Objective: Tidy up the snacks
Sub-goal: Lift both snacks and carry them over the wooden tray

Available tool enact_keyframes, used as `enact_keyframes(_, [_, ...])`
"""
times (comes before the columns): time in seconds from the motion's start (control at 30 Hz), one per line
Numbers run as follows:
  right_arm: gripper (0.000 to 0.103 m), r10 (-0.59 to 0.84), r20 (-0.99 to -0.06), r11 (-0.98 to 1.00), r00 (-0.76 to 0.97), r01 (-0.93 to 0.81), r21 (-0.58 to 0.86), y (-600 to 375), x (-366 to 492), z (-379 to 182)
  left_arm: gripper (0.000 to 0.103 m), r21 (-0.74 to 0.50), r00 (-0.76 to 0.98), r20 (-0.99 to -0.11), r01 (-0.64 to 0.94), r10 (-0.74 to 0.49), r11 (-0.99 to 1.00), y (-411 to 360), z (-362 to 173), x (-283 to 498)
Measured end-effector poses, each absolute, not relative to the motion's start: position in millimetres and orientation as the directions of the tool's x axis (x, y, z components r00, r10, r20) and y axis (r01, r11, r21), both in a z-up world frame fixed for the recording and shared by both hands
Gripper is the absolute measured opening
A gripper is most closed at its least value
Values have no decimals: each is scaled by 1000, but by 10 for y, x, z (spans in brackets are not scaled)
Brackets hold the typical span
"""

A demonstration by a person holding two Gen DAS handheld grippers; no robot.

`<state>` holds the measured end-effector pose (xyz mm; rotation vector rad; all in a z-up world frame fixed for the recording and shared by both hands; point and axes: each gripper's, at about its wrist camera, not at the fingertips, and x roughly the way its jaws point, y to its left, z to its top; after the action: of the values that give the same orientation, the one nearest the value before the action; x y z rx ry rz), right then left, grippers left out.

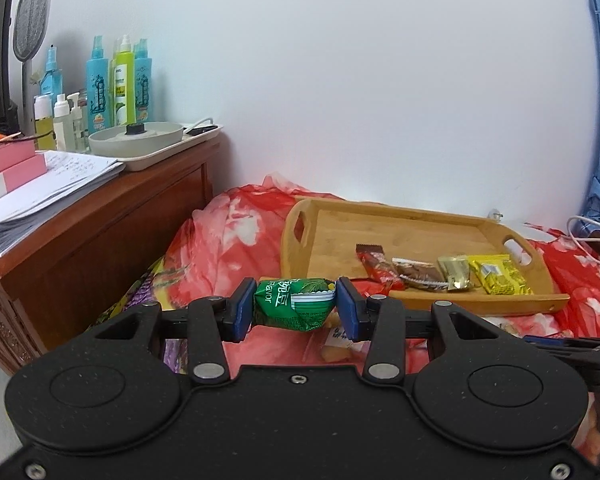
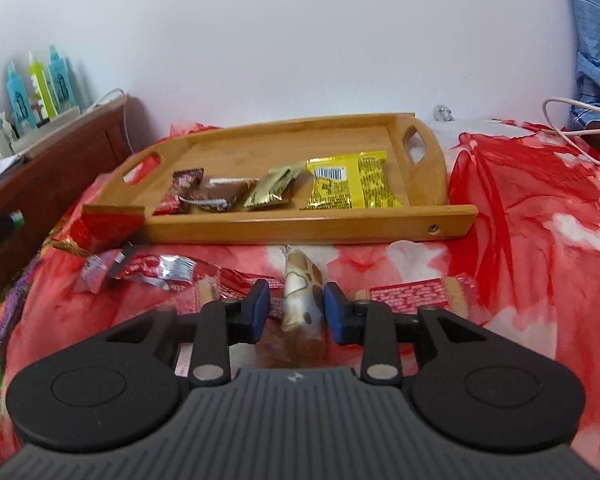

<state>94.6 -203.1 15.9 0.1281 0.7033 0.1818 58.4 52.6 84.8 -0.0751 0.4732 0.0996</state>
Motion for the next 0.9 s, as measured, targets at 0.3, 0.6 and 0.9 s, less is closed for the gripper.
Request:
enact_keyframes(0.3, [25, 247, -575, 964, 780, -137, 229, -2096, 844, 413, 41, -64, 890, -451, -102, 62, 993, 447, 1042, 684])
enact_keyframes(0.6, [26, 261, -529, 955, 807, -136, 264, -2255, 987, 797, 41, -89, 892, -452, -74, 26, 993, 356, 1325, 993])
enact_keyframes(0.9, [26, 261, -547, 936, 796, -69, 346, -2543, 1588, 1027, 41, -198, 854, -515, -39, -70, 979, 318, 1488, 1745])
